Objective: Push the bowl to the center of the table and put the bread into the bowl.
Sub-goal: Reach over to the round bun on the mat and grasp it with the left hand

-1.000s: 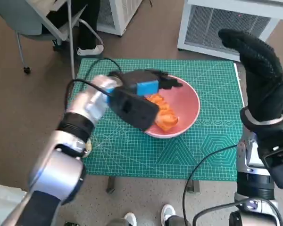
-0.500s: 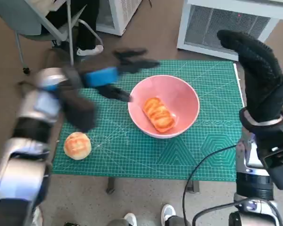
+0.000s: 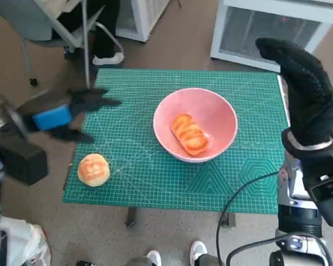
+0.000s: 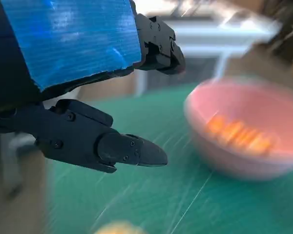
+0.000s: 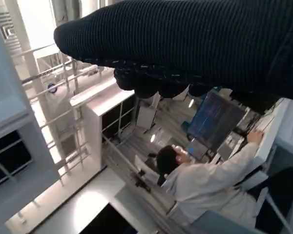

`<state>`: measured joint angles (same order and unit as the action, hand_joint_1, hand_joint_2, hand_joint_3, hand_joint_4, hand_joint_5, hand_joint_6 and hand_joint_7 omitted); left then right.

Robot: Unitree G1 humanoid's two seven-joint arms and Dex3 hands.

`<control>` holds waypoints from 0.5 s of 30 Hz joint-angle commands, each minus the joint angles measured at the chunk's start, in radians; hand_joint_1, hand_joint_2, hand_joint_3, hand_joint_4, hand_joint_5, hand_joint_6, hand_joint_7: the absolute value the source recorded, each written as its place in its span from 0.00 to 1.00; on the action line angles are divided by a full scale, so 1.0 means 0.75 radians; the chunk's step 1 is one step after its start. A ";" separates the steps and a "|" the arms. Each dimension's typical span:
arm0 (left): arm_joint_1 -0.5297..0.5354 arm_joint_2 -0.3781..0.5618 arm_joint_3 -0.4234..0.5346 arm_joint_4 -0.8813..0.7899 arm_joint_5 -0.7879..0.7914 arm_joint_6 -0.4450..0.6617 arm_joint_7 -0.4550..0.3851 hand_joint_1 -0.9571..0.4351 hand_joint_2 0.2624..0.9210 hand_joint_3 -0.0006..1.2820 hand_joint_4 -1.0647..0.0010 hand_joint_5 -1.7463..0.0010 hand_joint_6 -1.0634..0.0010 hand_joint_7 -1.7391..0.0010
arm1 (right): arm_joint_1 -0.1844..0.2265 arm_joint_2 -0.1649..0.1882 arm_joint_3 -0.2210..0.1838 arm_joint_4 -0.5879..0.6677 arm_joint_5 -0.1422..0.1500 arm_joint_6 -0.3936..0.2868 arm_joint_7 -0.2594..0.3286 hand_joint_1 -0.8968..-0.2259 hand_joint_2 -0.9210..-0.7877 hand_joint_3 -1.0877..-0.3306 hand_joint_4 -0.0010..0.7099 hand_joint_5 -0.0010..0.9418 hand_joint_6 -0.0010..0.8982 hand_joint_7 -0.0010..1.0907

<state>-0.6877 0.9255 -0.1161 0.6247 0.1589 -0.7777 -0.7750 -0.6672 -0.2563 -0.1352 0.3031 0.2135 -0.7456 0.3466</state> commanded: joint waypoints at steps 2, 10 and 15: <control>0.132 0.078 0.048 -0.123 -0.027 0.071 -0.026 0.34 1.00 0.04 0.74 1.00 0.69 0.92 | 0.000 0.009 0.005 0.043 0.021 -0.008 0.027 0.44 0.00 0.46 0.43 0.00 0.00 0.59; 0.275 0.089 0.075 -0.189 -0.031 0.121 -0.024 0.36 1.00 0.02 0.77 1.00 0.69 0.96 | -0.016 0.011 0.011 0.075 0.030 -0.023 0.045 0.43 0.00 0.46 0.43 0.00 0.00 0.60; 0.325 0.055 0.064 -0.170 -0.015 0.116 -0.003 0.38 0.97 0.00 0.80 1.00 0.70 0.98 | -0.025 0.011 0.013 0.092 0.037 -0.031 0.058 0.42 0.00 0.47 0.43 0.00 0.00 0.60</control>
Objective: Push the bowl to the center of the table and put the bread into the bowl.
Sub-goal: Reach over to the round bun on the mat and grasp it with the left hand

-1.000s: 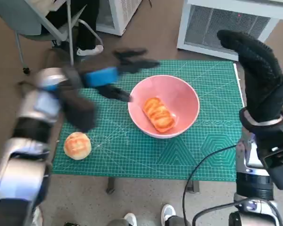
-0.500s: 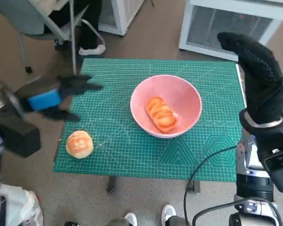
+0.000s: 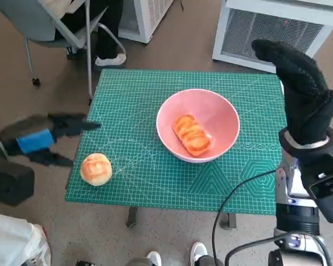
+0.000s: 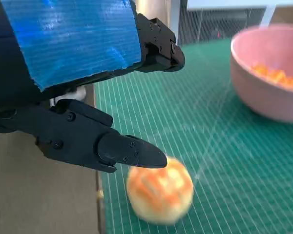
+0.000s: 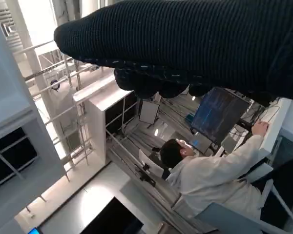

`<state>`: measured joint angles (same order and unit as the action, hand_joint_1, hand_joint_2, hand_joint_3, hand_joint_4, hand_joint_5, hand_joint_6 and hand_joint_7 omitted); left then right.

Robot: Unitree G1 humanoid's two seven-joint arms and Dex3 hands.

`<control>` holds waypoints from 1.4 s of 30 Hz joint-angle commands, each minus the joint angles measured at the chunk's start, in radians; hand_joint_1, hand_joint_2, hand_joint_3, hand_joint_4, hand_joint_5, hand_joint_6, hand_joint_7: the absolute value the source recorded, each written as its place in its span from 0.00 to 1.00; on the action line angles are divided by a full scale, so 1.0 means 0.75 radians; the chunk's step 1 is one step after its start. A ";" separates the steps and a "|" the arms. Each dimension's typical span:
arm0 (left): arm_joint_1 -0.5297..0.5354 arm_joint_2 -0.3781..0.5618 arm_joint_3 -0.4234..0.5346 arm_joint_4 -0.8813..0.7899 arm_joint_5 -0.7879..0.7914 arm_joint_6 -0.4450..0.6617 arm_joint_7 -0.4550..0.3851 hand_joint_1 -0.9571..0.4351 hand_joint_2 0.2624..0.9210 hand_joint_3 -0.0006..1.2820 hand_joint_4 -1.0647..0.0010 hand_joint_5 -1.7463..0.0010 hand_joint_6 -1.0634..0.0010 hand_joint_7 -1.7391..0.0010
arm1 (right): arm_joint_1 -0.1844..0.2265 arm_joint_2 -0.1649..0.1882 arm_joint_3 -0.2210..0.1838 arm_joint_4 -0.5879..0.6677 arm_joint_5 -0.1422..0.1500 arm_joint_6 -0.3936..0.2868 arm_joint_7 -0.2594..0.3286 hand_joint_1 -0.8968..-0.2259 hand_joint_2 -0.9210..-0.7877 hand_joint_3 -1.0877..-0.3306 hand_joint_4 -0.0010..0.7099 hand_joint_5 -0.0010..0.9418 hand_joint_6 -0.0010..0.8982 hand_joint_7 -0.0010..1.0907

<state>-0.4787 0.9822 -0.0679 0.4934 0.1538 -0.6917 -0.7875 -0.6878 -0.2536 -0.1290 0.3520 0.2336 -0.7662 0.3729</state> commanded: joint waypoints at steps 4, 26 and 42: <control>0.062 -0.054 -0.027 0.050 0.036 -0.015 0.042 0.40 0.95 0.00 0.81 1.00 0.71 0.98 | -0.006 0.009 0.007 0.041 0.014 -0.009 0.032 0.42 0.00 0.47 0.43 0.00 0.00 0.60; -0.071 -0.250 -0.242 0.516 0.246 -0.007 0.120 0.56 0.89 0.00 0.48 0.94 0.47 0.93 | -0.007 0.000 0.003 0.035 0.027 -0.005 0.058 0.44 0.00 0.46 0.43 0.00 0.00 0.59; -0.178 -0.187 -0.221 0.468 0.206 -0.054 0.174 0.69 1.00 0.06 0.39 0.29 0.40 0.36 | -0.007 -0.007 -0.006 0.040 0.015 -0.013 0.053 0.44 0.00 0.46 0.42 0.00 0.00 0.58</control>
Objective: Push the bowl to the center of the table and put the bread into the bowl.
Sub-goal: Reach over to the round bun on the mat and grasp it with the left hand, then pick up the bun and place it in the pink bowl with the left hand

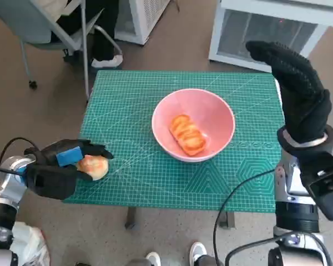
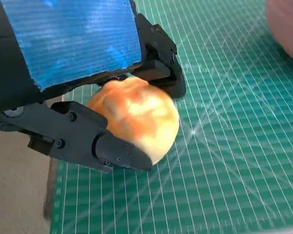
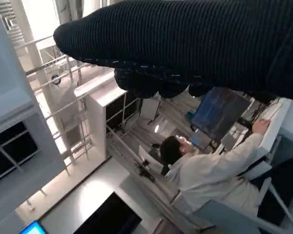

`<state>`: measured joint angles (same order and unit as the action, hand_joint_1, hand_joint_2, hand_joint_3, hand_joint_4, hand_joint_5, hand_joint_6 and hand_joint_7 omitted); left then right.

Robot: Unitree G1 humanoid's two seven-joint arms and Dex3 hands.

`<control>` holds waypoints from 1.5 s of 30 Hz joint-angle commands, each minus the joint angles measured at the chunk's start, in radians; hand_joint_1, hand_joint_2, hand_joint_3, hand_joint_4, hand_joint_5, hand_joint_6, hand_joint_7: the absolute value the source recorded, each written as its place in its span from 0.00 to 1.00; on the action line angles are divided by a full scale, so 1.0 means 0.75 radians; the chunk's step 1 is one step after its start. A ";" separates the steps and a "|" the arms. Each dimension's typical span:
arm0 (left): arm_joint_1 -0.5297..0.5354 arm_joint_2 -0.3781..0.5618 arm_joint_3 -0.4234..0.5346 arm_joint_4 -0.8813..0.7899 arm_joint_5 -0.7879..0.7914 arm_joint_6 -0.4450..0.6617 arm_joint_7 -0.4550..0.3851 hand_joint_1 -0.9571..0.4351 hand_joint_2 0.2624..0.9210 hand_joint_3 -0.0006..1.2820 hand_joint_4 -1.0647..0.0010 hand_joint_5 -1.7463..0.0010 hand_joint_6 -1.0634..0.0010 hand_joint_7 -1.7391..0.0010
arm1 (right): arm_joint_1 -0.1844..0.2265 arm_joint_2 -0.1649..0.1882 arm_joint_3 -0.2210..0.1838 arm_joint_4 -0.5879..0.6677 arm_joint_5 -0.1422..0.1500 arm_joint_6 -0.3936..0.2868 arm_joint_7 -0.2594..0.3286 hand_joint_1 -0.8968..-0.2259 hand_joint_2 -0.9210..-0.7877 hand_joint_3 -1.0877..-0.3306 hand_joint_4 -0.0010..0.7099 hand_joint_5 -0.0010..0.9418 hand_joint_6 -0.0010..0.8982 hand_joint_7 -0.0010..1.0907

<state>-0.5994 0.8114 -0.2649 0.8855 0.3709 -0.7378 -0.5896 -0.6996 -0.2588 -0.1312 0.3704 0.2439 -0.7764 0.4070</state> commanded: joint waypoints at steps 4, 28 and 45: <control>-0.037 0.064 0.137 -0.206 -0.252 0.053 -0.191 0.69 1.00 0.08 0.44 0.25 0.38 0.37 | 0.000 -0.004 -0.008 0.029 0.002 -0.003 0.010 0.44 0.00 0.46 0.42 0.00 0.00 0.58; -0.638 -0.353 0.176 -0.391 -0.300 0.098 0.020 0.69 1.00 0.09 0.47 0.27 0.39 0.32 | -0.050 0.029 0.004 0.072 -0.004 0.007 0.000 0.45 0.00 0.46 0.42 0.00 0.00 0.58; -0.890 -0.729 -0.058 0.213 -0.033 0.068 0.185 0.69 1.00 0.05 0.36 0.36 0.40 0.30 | -0.040 0.031 -0.001 0.062 -0.018 0.005 -0.006 0.46 0.00 0.46 0.42 0.00 0.00 0.58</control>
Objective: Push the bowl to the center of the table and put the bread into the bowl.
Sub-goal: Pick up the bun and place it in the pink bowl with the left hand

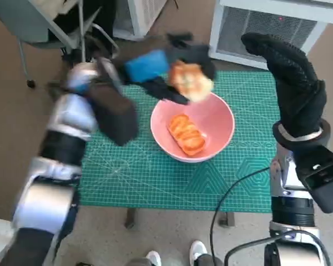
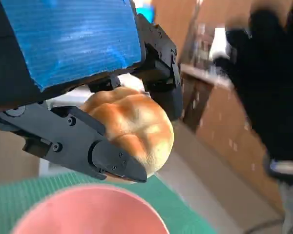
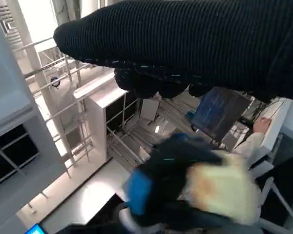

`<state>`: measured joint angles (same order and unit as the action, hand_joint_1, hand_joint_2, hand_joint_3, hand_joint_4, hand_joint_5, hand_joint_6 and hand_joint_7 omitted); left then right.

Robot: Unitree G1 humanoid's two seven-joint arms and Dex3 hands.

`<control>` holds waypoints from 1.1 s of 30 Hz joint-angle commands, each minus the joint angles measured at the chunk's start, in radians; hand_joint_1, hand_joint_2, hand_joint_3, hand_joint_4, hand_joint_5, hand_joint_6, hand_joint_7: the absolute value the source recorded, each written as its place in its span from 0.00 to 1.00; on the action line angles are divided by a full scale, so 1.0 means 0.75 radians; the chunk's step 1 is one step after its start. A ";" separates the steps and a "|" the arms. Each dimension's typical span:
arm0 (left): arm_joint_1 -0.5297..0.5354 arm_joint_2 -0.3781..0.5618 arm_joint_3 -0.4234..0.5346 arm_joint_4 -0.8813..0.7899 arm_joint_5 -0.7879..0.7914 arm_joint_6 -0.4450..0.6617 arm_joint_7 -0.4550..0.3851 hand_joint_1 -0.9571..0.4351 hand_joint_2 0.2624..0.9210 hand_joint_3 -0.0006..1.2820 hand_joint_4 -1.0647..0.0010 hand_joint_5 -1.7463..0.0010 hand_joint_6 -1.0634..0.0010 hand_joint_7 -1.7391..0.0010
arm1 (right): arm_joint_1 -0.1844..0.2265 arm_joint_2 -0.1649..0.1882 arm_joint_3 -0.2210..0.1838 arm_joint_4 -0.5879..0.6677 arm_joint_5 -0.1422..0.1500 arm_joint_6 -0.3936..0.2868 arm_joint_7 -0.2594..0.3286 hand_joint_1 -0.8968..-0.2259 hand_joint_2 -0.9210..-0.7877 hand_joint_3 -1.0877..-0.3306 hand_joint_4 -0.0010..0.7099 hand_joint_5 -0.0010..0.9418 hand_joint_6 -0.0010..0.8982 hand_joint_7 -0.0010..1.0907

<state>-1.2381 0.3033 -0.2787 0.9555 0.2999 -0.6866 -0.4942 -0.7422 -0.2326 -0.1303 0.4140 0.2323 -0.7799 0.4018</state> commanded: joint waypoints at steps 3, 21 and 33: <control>-0.047 -0.104 -0.067 0.191 0.099 0.014 0.100 0.69 1.00 0.08 0.41 0.35 0.42 0.27 | 0.024 -0.006 -0.003 -0.004 -0.003 0.013 -0.001 0.46 0.00 0.46 0.42 0.00 0.00 0.58; -0.055 -0.230 -0.168 0.330 0.193 0.383 -0.121 0.46 1.00 0.10 0.85 0.93 0.88 0.71 | 0.062 -0.027 -0.016 -0.076 -0.024 0.046 -0.029 0.46 0.00 0.46 0.42 0.00 0.00 0.58; 0.027 -0.174 -0.042 0.287 0.062 0.271 -0.126 0.37 1.00 0.07 0.97 1.00 0.95 0.82 | 0.070 -0.044 -0.029 -0.108 -0.033 0.062 -0.056 0.44 0.00 0.46 0.43 0.00 0.00 0.58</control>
<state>-1.2380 0.1555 -0.3556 1.1910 0.3945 -0.4390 -0.5989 -0.7146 -0.2611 -0.1494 0.3392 0.2264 -0.7464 0.3707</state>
